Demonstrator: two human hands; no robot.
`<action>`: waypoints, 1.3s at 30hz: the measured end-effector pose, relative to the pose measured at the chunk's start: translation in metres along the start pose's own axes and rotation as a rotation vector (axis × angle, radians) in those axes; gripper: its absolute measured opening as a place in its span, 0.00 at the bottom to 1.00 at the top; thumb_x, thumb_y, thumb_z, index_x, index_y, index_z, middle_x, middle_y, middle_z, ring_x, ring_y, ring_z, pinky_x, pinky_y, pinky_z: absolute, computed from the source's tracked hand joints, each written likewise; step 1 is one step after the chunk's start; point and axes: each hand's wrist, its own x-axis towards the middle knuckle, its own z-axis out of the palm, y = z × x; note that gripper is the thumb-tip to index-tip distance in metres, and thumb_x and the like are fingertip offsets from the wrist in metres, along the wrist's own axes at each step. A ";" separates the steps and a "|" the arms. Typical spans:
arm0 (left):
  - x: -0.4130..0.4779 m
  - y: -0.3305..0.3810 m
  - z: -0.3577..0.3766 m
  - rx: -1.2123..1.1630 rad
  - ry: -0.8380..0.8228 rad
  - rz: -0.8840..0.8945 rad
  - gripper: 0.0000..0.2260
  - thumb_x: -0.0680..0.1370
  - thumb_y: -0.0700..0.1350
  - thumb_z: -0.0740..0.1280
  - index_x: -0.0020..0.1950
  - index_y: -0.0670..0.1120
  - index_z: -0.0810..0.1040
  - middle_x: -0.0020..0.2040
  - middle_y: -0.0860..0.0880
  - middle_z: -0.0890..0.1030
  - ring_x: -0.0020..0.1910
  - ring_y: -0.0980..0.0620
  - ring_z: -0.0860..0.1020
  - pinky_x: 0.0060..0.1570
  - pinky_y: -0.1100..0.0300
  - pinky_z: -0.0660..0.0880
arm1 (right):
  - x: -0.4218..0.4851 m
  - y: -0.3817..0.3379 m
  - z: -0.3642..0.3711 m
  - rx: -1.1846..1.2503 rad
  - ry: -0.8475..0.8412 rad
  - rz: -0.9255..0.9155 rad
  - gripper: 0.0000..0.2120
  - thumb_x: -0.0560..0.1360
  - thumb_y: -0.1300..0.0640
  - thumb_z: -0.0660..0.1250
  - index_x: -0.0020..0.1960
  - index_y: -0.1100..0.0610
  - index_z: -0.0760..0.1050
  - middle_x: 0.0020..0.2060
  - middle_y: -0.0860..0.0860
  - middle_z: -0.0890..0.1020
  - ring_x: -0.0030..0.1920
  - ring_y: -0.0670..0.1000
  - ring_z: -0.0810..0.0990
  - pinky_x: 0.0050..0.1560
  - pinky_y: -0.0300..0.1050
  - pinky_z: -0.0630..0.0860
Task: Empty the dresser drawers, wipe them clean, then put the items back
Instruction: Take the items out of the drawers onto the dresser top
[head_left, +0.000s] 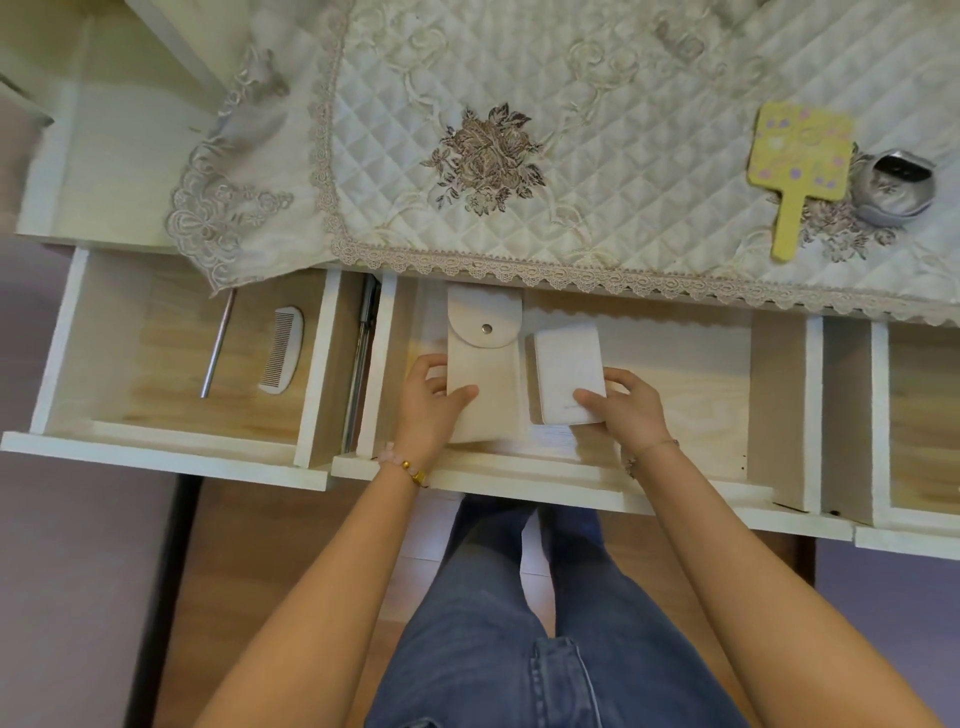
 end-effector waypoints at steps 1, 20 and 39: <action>-0.007 0.002 0.000 -0.017 0.004 0.001 0.17 0.73 0.36 0.70 0.60 0.43 0.70 0.45 0.51 0.78 0.41 0.60 0.77 0.33 0.70 0.75 | -0.005 -0.001 -0.004 0.025 -0.008 -0.006 0.14 0.70 0.65 0.71 0.51 0.53 0.73 0.48 0.57 0.82 0.45 0.54 0.81 0.49 0.49 0.79; -0.084 0.020 0.029 -0.208 0.055 0.116 0.14 0.73 0.40 0.70 0.53 0.54 0.71 0.45 0.54 0.81 0.41 0.60 0.80 0.31 0.69 0.75 | -0.060 -0.010 -0.076 0.216 -0.078 -0.153 0.14 0.72 0.64 0.69 0.55 0.54 0.72 0.42 0.48 0.82 0.43 0.48 0.82 0.35 0.37 0.80; 0.022 0.136 0.054 -0.264 -0.089 0.218 0.15 0.74 0.35 0.68 0.57 0.46 0.70 0.44 0.48 0.80 0.39 0.58 0.80 0.32 0.67 0.77 | 0.002 -0.115 -0.076 0.216 0.091 -0.256 0.20 0.72 0.65 0.67 0.64 0.59 0.70 0.56 0.57 0.78 0.56 0.57 0.79 0.57 0.55 0.76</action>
